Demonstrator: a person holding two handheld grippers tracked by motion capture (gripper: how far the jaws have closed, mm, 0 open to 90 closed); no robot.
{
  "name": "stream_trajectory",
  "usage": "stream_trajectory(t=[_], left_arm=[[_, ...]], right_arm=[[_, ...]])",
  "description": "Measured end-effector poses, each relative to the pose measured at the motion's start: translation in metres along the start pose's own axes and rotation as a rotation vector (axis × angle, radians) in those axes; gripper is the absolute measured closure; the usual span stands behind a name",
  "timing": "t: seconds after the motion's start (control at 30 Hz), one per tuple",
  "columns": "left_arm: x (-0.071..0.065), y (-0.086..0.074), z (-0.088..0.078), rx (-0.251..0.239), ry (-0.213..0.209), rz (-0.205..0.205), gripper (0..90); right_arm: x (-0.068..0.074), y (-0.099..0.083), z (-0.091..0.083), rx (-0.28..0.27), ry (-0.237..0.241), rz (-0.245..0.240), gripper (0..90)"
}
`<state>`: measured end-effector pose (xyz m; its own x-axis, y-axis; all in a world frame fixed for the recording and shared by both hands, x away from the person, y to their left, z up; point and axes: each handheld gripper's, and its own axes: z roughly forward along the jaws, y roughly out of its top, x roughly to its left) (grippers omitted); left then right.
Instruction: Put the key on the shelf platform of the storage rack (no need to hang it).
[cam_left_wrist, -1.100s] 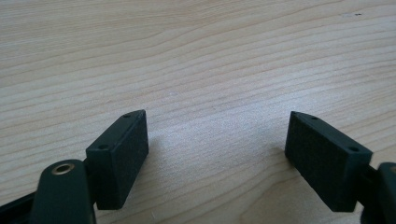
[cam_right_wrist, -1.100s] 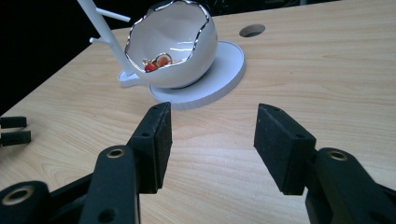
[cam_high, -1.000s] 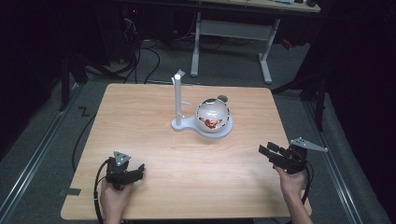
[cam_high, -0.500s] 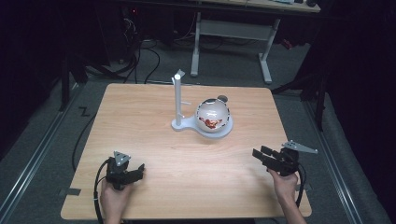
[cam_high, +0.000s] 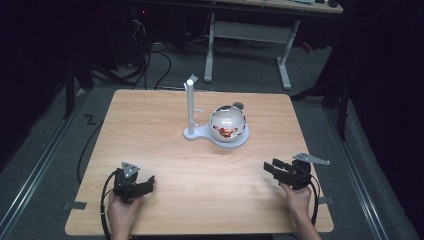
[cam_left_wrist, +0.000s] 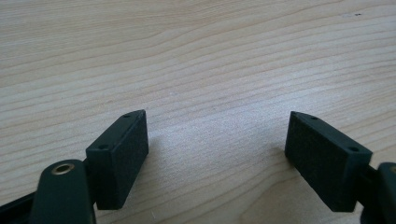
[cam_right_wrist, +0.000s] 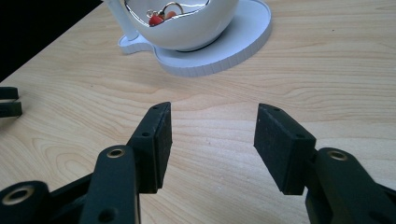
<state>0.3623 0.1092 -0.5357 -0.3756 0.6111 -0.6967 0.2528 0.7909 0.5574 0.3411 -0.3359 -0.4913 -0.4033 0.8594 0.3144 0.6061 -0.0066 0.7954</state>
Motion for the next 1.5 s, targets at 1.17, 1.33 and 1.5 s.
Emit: stream_trajectory(t=[1.17,1.33,1.5], left_arm=[[0.000,0.000,0.000,0.000,0.001,-0.001,21.8],[0.000,0.000,0.000,0.000,0.000,0.000,21.7],[0.000,0.000,0.000,-0.001,0.000,0.001,21.7]], right_arm=[[0.031,-0.019,0.040,0.123,-0.061,-0.176,44.3],[0.032,-0.021,0.044,0.135,-0.078,-0.204,44.2],[0.033,-0.021,0.047,0.145,-0.080,-0.214,44.1]])
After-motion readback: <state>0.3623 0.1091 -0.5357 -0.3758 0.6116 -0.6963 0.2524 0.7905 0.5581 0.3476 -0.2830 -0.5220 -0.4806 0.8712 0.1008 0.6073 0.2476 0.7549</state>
